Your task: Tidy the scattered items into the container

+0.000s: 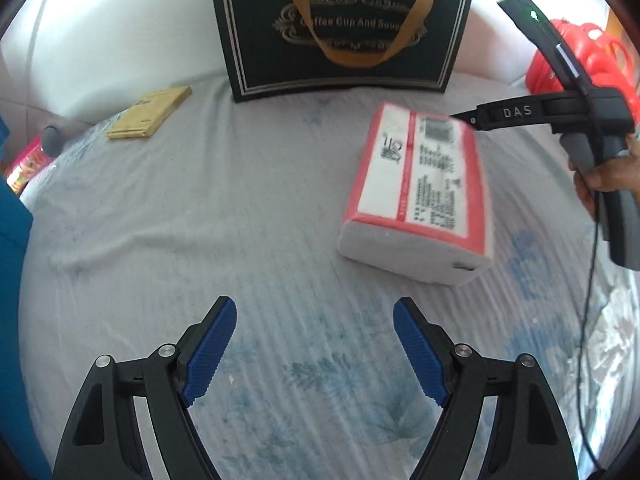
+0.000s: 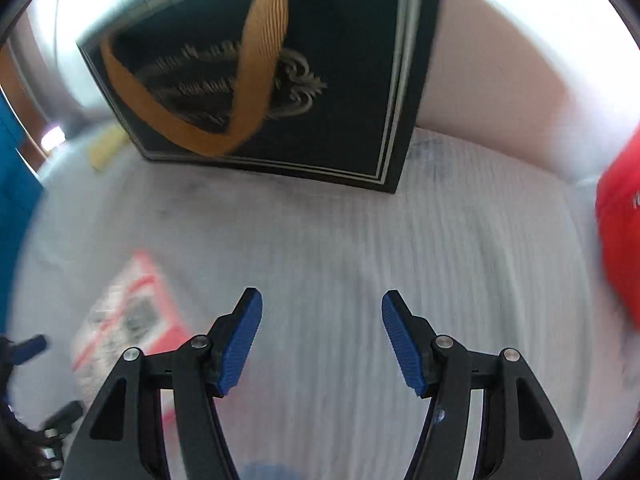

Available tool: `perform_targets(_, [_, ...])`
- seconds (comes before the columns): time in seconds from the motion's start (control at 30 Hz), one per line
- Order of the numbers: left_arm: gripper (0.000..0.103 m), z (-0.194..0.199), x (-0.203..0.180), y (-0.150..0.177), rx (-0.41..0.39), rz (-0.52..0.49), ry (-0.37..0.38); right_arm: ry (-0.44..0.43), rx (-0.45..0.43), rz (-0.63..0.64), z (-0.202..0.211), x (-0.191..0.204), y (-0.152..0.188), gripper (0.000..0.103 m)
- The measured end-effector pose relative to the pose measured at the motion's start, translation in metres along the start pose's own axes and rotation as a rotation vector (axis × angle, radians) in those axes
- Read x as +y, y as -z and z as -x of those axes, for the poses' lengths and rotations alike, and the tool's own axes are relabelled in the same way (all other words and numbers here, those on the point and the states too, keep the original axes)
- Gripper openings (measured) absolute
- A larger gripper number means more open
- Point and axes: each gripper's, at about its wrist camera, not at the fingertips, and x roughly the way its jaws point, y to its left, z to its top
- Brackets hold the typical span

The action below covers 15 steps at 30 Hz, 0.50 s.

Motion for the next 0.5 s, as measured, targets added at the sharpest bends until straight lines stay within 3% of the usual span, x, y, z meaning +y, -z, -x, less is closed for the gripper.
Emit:
perform_targets(0.2, [0.081, 0.000, 0.018, -0.004, -0.015, -0.017, -0.032, -0.075, 0.046, 0.213, 0.020, 0.028, 0.033, 0.061])
perform_targets(0.3, [0.081, 0.001, 0.029, -0.004, -0.016, -0.002, -0.025, -0.163, 0.045, 0.193, 0.031, 0.021, 0.050, 0.061])
perform_targets(0.4, [0.082, 0.007, 0.035, -0.005, -0.039, 0.002, -0.037, -0.222, -0.015, 0.038, 0.040, 0.003, 0.049, 0.063])
perform_targets(0.43, [0.082, 0.008, 0.036, -0.006, -0.045, 0.007, -0.037, -0.252, -0.037, -0.016, 0.043, -0.002, 0.047, 0.070])
perform_targets(0.5, [0.082, 0.005, 0.035, -0.010, -0.045, 0.012, -0.048, -0.238, -0.031, -0.013, 0.037, 0.003, 0.046, 0.071])
